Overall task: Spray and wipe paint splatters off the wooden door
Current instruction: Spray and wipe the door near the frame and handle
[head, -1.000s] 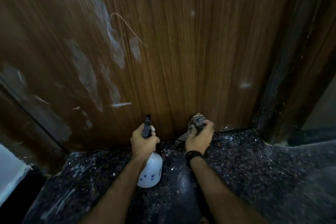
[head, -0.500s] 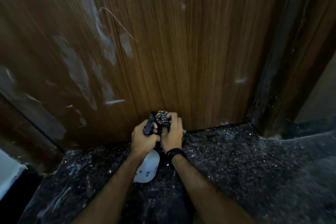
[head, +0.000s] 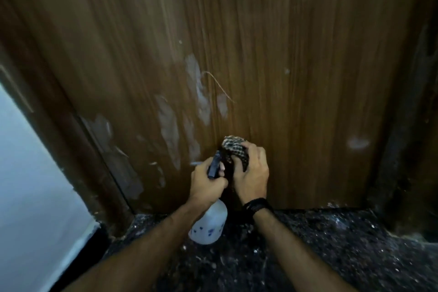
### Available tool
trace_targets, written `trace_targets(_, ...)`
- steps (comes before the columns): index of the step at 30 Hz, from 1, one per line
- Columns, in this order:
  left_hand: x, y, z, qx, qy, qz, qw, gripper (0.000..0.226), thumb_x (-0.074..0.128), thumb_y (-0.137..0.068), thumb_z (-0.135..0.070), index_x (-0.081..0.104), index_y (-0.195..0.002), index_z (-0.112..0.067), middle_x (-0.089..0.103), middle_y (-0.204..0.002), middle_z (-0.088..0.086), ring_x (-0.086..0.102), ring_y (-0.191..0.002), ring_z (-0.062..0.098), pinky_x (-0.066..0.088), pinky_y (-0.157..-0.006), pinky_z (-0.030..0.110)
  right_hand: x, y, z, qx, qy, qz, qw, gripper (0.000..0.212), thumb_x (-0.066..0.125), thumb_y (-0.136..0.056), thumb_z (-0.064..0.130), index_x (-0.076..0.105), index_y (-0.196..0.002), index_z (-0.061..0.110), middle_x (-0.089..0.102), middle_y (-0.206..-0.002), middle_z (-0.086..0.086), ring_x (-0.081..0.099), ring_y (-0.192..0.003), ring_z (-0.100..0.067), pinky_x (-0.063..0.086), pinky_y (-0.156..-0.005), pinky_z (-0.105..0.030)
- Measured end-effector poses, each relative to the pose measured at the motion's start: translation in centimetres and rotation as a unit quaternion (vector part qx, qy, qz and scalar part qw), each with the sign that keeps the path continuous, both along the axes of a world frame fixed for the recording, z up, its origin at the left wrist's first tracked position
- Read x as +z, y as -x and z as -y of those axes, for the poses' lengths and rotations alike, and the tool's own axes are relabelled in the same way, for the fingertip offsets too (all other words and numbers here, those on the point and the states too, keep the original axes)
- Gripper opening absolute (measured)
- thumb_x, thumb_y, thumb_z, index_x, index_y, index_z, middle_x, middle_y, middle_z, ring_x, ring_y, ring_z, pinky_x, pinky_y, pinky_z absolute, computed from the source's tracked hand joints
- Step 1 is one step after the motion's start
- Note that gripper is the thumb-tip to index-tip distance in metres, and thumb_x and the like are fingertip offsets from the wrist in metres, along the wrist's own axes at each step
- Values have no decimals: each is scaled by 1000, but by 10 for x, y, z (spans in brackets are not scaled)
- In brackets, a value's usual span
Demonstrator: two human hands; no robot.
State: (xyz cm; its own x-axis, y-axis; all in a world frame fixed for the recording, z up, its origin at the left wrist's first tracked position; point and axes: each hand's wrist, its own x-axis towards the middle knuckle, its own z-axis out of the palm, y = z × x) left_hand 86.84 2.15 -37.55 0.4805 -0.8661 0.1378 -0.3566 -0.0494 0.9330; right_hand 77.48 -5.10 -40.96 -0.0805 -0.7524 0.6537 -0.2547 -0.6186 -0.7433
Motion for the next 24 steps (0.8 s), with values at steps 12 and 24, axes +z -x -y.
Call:
trace_targets(12,192,-31,-29,-68,-8,81,994,22,59,-83,12,65,-84,-10,66,-71,9,56,-56,27,48,-52,34,172,45,44,-73,135,-25,988,35,69,-87,10,56,-119,11,54,-119,-7,54,-102,-16,43,-83,-24)
trace_targets(24,182,-12,16,2,35,-30,999,15,62,-87,5,60,-86,-10,57,-61,3,51,-46,15,47,-51,32,253,52,91,-90,447,-293,840,37,54,-94,15,57,-130,7,60,-123,-12,54,-112,-27,43,-101,-41)
